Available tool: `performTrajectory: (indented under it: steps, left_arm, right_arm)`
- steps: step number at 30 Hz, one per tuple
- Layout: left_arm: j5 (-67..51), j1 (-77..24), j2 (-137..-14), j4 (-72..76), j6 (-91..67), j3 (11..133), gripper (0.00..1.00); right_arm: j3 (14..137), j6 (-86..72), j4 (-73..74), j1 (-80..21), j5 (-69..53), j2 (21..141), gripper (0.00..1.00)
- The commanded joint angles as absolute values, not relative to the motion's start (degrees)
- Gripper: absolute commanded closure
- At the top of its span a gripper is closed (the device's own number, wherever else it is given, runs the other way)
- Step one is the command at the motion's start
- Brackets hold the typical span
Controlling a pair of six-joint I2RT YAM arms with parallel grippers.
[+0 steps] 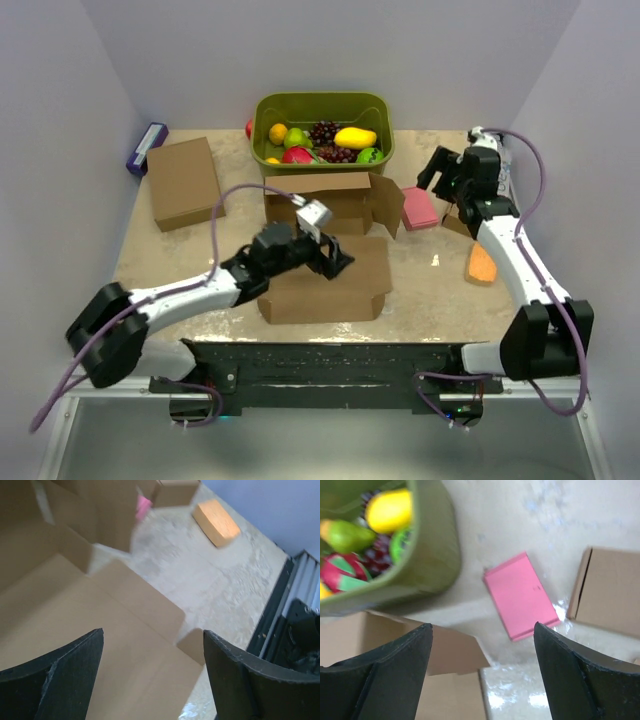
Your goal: Fold the paper box
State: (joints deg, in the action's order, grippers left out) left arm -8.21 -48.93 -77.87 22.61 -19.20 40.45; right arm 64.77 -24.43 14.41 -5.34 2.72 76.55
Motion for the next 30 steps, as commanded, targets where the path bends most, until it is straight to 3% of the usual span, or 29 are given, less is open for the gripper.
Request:
performTrajectory:
  steps: [1, 8, 11, 22, 30]
  left_arm:
    - [-7.82, -39.31, -67.0, 7.32, -19.43, 48.4, 0.14]
    - [-13.52, -17.7, -68.11, 1.76, -20.56, 54.58, 0.12]
    - [-17.39, -13.99, -72.15, 4.29, -21.53, 55.46, 0.12]
    - [-21.62, -10.99, -81.91, 9.31, -23.03, 56.43, 0.16]
    - [-24.34, -10.9, -84.46, 11.34, -23.38, 54.58, 0.32]
  right_arm:
    - [57.59, -25.05, 7.92, -4.22, -2.02, 78.31, 0.16]
    - [51.51, -22.85, 0.79, -4.31, -6.32, 79.89, 0.17]
    - [50.28, -22.5, 0.26, -4.22, -8.25, 80.68, 0.18]
    - [48.34, -21.88, -2.81, -4.75, -12.13, 83.58, 0.22]
    - [48.87, -21.01, -2.11, -8.08, -17.93, 85.25, 0.24]
